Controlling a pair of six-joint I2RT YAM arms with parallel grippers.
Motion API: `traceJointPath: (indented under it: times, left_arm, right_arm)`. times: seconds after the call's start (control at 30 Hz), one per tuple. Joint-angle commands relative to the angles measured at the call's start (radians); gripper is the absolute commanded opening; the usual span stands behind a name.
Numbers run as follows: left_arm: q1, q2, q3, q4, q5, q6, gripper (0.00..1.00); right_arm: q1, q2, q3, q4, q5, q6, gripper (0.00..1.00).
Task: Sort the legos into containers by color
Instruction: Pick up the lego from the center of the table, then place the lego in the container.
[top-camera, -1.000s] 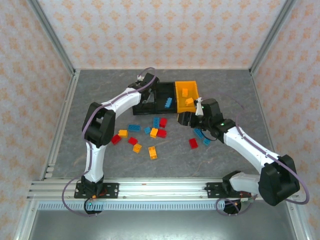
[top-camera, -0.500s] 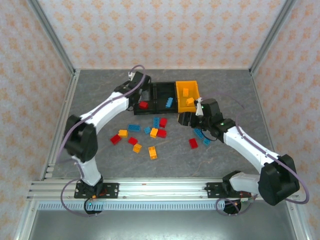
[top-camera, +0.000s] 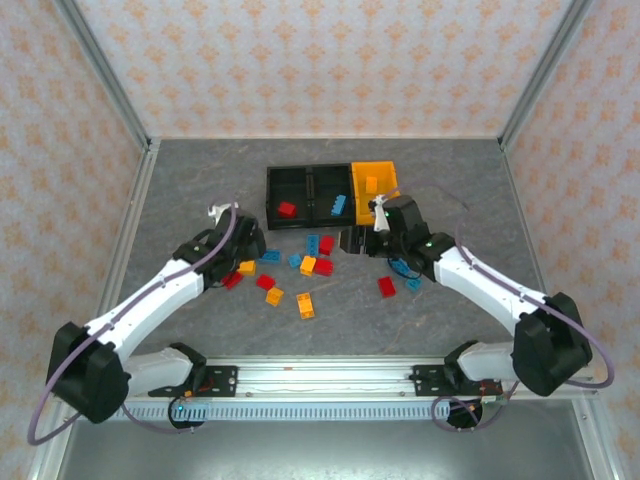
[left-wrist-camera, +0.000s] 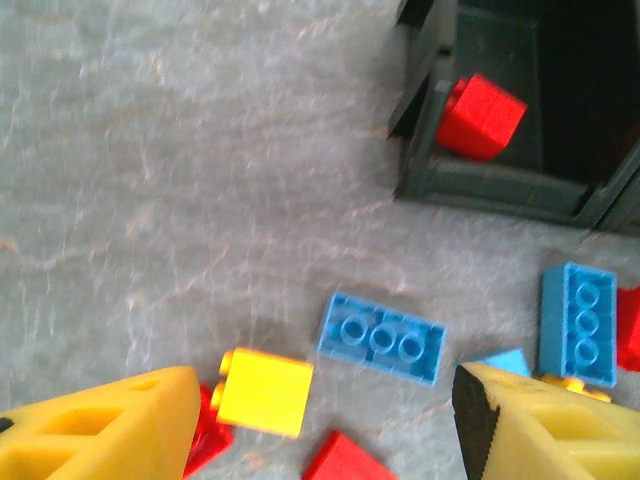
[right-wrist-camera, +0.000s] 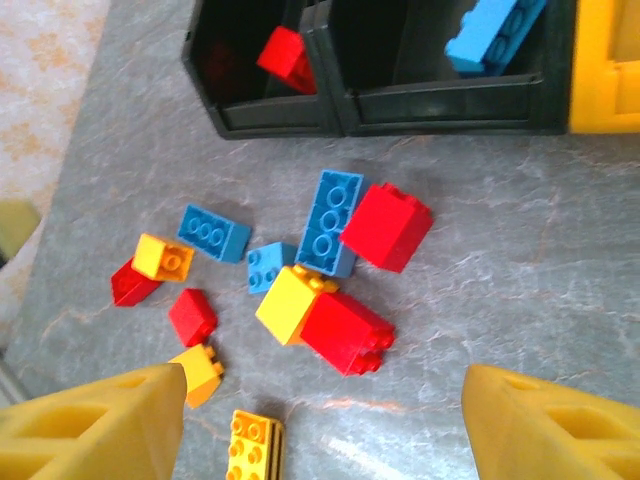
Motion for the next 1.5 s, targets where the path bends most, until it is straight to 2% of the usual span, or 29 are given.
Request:
traceJointPath:
  times: [0.0,0.13,0.27,0.43,0.8,0.97,1.17,1.27,1.47]
  left_arm:
    - [-0.005,-0.074,-0.091,0.038,0.097,-0.071,0.70]
    - [-0.036,-0.183,-0.208,0.141,0.232,-0.107,0.70]
    - [-0.095,-0.264,-0.296,0.236,0.310,-0.157,0.70]
    - [-0.159,-0.251,-0.338,0.322,0.326,-0.215,0.70]
    - [-0.182,-0.176,-0.261,0.315,0.318,-0.211,0.70]
    - [-0.191,-0.170,-0.293,0.356,0.325,-0.243,0.70]
    - [-0.194,-0.165,-0.270,0.332,0.313,-0.232,0.70]
    - [-0.198,-0.208,-0.290,0.322,0.287,-0.257,0.70]
    - [-0.197,-0.333,-0.342,0.237,0.202,-0.344,0.70]
  right_arm:
    - [0.001,0.029,0.031,-0.101,0.153,-0.009,0.72]
    - [0.001,0.031,-0.014,-0.188,0.247,0.016,0.72]
    - [0.001,0.026,-0.094,-0.234,0.343,0.039,0.75]
    - [0.000,0.042,-0.154,-0.226,0.378,0.055,0.75]
    - [0.016,0.125,-0.181,-0.204,0.320,0.068,0.67]
    - [0.064,0.133,-0.183,-0.217,0.326,0.086,0.59]
    - [0.099,0.147,-0.149,-0.247,0.356,0.096,0.29]
    - [0.107,0.115,-0.103,-0.263,0.347,0.096,0.27]
    - [0.107,0.110,0.040,-0.231,0.250,0.074,0.26]
